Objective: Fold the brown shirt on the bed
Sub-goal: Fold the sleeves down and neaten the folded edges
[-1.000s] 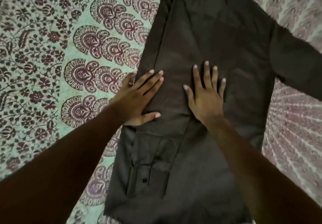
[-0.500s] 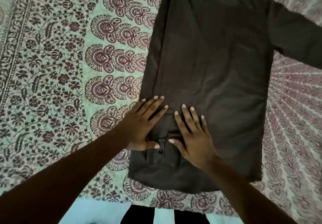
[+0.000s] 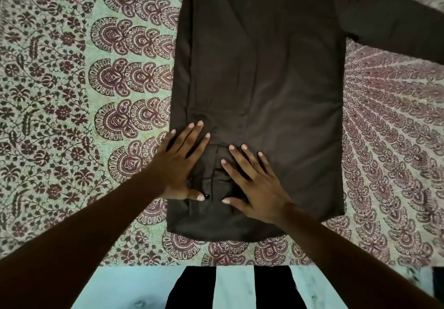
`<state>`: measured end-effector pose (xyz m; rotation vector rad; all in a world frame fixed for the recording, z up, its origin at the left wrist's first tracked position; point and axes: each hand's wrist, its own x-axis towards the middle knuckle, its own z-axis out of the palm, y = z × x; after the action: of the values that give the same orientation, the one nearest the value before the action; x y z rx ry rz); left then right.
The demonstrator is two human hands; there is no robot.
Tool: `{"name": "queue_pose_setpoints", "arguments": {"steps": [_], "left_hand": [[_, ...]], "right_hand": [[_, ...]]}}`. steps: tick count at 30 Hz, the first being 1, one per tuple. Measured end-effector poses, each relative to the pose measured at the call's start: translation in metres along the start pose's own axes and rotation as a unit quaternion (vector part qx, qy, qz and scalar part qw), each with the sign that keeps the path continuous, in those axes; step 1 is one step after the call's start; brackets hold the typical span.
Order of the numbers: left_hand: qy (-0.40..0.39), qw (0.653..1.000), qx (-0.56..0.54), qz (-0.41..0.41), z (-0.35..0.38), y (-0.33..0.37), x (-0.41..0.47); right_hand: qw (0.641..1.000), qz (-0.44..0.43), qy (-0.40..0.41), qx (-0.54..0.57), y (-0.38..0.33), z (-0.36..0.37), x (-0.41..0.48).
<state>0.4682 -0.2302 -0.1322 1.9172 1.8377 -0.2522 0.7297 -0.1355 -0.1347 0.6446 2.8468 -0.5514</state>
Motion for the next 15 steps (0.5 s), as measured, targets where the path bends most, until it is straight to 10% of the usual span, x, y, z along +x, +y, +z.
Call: {"name": "queue_pose_setpoints", "arguments": {"steps": [8,15], "left_hand": [[0.183,0.962,-0.179,-0.097,-0.052,0.079,0.048],[0.206,0.954,-0.216,-0.026,-0.117,0.171,0.195]], "right_hand": [[0.893,0.193,0.265,0.309,0.055,-0.046,-0.01],[0.811,0.303,0.322,0.383,0.176,-0.092,-0.03]]}}
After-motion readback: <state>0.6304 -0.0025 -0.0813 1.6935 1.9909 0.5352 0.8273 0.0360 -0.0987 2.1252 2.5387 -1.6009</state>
